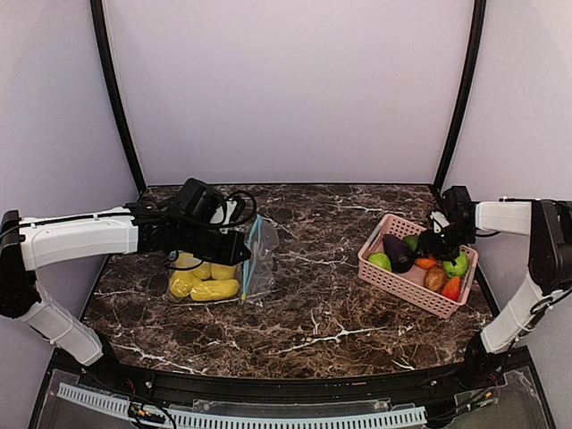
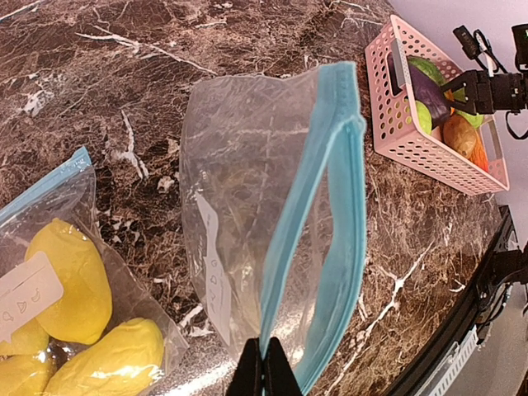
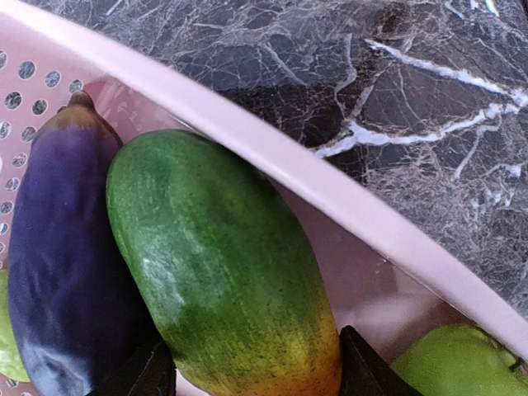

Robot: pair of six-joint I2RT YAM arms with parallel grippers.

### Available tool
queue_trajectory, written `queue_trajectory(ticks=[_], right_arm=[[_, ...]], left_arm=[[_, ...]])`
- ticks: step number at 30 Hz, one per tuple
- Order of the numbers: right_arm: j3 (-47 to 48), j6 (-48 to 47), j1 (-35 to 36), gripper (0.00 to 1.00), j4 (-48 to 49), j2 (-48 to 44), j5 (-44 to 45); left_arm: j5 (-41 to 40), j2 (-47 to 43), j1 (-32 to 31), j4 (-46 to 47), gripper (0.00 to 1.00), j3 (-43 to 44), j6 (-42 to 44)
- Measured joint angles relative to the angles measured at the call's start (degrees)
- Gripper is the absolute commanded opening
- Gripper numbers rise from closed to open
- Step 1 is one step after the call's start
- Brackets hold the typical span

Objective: Place the food in the zip-top bag and seal the zipper
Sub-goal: Pick up the fake fruit from the bin, then place the fake fruit in the bin.

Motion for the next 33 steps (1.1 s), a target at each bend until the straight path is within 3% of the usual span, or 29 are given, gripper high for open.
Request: queue_trajectory(ticks=[13, 26, 33], right_arm=[[3.67, 1.40, 1.44, 0.44, -8.02, -12.37, 1.75], [9.33, 11.91, 23.61, 0.43, -9.42, -16.85, -9.33], [4.98, 16.90, 24.41, 0.46, -10.29, -16.83, 0.17]], left_arm=[[1.01, 0.00, 0.00, 1.86, 0.01, -0.81, -0.96], [2.25, 2.43, 0.00, 6.34, 0.01, -1.09, -1.95], [-2.51, 2.89, -0.50, 6.38, 0.01, -1.09, -1.90]])
